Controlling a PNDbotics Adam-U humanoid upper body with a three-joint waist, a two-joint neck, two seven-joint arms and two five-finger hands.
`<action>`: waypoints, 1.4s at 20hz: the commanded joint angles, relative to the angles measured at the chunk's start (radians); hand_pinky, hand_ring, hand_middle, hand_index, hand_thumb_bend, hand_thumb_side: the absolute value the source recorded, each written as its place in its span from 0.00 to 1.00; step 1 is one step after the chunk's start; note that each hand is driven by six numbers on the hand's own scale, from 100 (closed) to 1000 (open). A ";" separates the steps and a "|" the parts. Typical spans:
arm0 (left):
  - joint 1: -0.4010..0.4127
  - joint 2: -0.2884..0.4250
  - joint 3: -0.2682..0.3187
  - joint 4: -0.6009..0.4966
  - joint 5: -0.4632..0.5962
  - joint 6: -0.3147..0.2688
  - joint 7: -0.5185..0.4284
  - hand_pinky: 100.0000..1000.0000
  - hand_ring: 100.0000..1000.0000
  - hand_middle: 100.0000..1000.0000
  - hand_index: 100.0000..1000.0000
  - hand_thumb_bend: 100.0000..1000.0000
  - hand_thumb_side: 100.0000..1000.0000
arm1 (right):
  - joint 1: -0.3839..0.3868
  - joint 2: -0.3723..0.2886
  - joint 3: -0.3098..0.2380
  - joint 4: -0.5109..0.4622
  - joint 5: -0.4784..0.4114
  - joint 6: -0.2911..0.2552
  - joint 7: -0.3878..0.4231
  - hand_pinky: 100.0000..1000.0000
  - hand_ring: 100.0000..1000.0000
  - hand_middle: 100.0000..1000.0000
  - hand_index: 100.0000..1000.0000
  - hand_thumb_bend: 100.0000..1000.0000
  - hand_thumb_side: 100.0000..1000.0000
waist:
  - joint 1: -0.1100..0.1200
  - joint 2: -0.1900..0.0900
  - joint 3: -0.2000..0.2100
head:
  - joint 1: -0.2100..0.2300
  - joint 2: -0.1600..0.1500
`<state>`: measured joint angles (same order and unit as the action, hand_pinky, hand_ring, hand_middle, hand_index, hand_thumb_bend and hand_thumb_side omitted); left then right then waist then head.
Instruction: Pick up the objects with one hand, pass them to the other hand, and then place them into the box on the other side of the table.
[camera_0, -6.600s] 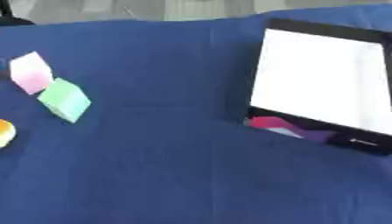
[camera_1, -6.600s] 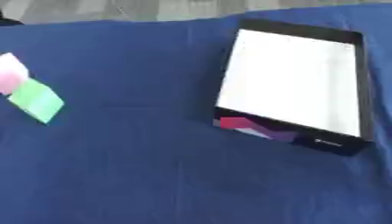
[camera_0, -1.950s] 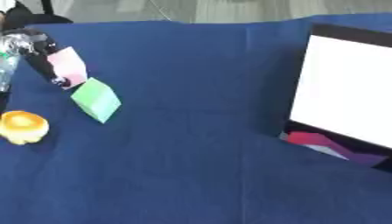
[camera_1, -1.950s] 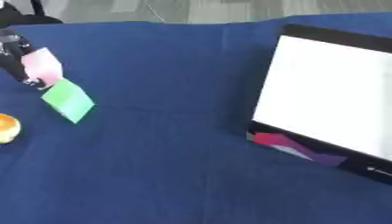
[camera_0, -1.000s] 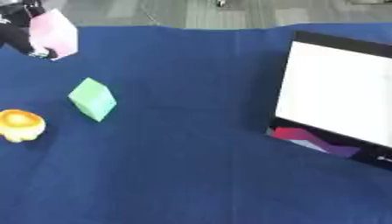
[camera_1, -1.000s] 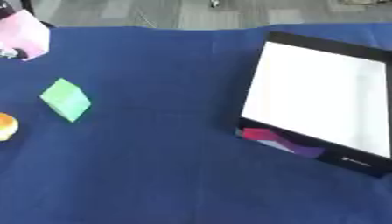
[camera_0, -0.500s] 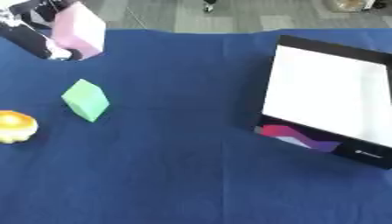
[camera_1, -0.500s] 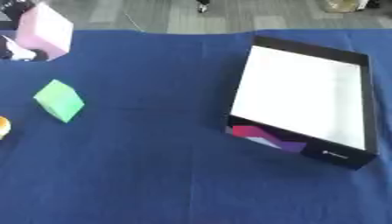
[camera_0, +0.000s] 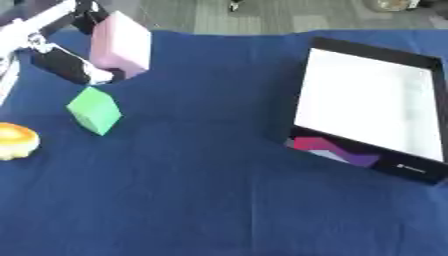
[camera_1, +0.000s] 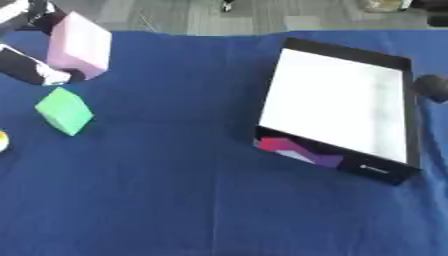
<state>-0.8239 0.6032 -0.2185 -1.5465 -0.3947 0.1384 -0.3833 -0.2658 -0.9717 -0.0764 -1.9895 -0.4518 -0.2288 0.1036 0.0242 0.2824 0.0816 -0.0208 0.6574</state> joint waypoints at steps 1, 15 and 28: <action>0.013 -0.025 0.007 -0.054 0.018 0.004 0.049 0.70 0.55 0.52 0.46 0.06 0.00 | -0.041 -0.054 0.018 -0.011 0.071 0.020 0.051 0.82 0.82 0.71 0.91 0.66 0.02 | -0.015 -0.040 0.000 | 0.001 0.005; 0.126 -0.225 -0.021 -0.023 0.046 -0.047 0.223 0.69 0.52 0.52 0.46 0.00 0.00 | -0.193 -0.030 0.165 -0.011 0.317 0.092 0.152 0.82 0.82 0.73 0.89 0.63 0.01 | -0.026 -0.048 0.005 | -0.030 0.017; 0.145 -0.329 -0.056 0.021 0.011 -0.120 0.283 0.69 0.51 0.52 0.46 0.00 0.00 | -0.297 0.002 0.249 -0.011 0.409 0.137 0.187 0.82 0.82 0.75 0.89 0.63 0.00 | -0.047 -0.046 0.050 | -0.076 0.026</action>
<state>-0.6671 0.2735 -0.2752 -1.5187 -0.3773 0.0262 -0.1062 -0.5481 -0.9463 0.1802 -1.9896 -0.0484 -0.0947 0.2927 -0.0098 0.2726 0.1320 -0.0910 0.6805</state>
